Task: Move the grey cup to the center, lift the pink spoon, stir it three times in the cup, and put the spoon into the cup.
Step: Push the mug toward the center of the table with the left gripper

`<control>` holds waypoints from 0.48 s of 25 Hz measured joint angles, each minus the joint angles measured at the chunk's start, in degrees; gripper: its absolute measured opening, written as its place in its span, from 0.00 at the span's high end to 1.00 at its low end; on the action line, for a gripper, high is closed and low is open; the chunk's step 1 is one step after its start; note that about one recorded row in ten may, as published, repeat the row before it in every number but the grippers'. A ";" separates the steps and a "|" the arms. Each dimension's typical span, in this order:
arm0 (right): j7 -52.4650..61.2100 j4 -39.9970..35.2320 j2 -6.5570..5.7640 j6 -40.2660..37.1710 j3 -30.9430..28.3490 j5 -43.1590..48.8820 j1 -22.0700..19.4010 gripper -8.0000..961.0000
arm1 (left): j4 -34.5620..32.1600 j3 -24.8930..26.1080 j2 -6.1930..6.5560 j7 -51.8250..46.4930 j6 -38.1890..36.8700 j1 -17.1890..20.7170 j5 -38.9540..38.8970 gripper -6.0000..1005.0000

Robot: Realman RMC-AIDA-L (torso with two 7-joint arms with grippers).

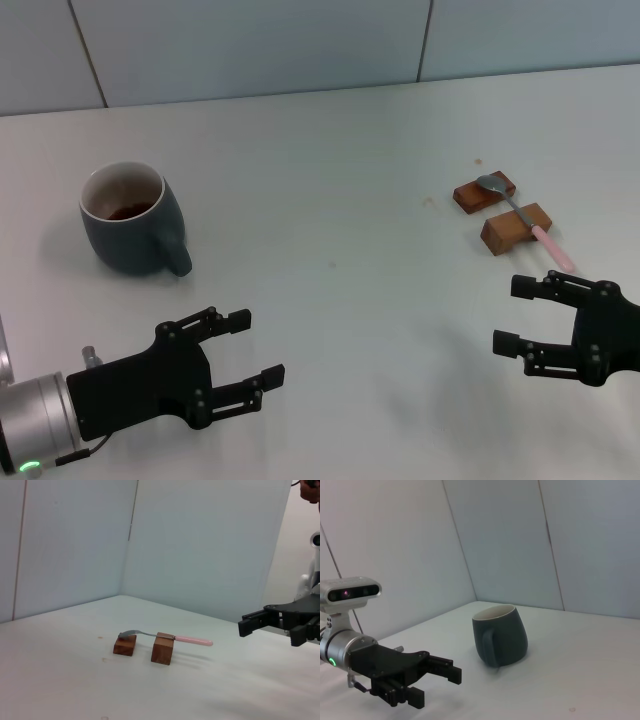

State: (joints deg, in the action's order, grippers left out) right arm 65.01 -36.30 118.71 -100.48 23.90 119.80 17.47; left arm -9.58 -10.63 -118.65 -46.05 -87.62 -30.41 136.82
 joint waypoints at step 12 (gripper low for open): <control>0.20 0.00 0.04 0.04 0.00 0.00 0.18 0.12 | -0.02 2.52 0.11 0.99 -1.75 0.80 -1.21 0.22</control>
State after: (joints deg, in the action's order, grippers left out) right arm 65.21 -36.30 118.74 -100.44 23.90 119.80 17.65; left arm -9.60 -8.11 -118.54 -45.06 -89.38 -29.60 135.61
